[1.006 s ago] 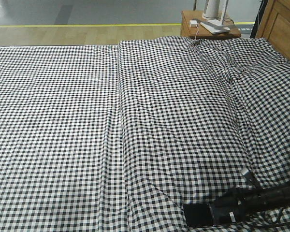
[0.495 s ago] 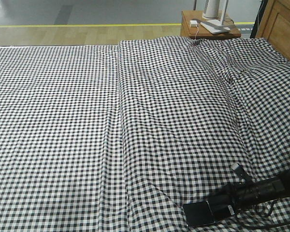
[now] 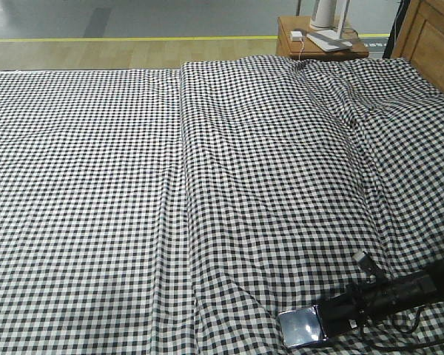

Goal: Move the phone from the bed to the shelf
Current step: 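Close the right gripper on the phone's edge and lift it, then raise the held phone with the right gripper away from the bed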

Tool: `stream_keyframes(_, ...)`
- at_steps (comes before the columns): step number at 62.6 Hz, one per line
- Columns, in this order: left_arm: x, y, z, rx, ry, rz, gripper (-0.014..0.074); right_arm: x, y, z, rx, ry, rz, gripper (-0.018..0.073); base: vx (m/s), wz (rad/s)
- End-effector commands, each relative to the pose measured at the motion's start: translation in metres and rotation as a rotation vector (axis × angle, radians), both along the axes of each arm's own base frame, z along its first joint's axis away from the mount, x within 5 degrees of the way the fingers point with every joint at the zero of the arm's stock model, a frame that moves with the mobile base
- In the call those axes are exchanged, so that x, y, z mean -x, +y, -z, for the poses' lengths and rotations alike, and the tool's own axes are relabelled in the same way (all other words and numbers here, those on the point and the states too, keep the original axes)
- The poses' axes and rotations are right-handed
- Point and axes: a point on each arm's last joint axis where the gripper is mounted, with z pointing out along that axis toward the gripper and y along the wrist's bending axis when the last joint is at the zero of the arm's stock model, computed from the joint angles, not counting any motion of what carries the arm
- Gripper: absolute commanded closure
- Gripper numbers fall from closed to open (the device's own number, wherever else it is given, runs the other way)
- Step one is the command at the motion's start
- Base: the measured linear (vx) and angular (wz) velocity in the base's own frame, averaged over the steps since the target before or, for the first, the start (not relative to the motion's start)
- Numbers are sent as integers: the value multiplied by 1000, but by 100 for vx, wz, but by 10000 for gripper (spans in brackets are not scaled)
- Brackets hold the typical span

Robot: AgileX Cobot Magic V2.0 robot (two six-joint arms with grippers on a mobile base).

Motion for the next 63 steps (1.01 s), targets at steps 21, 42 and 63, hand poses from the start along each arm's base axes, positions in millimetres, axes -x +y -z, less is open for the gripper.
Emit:
stream_keyframes(21,1,0,-15,11,-108,2,595,-27,1,-92,-82,-142,-45,564,0,0)
stream_keyframes(42,1,0,-15,11,-108,2,595,-31,5,-172,-81,-286,30,562,0,0)
stream_keyframes(63,1,0,-15,11,-108,2,595,-26,30,-300,-10,-488,16,562,0,0)
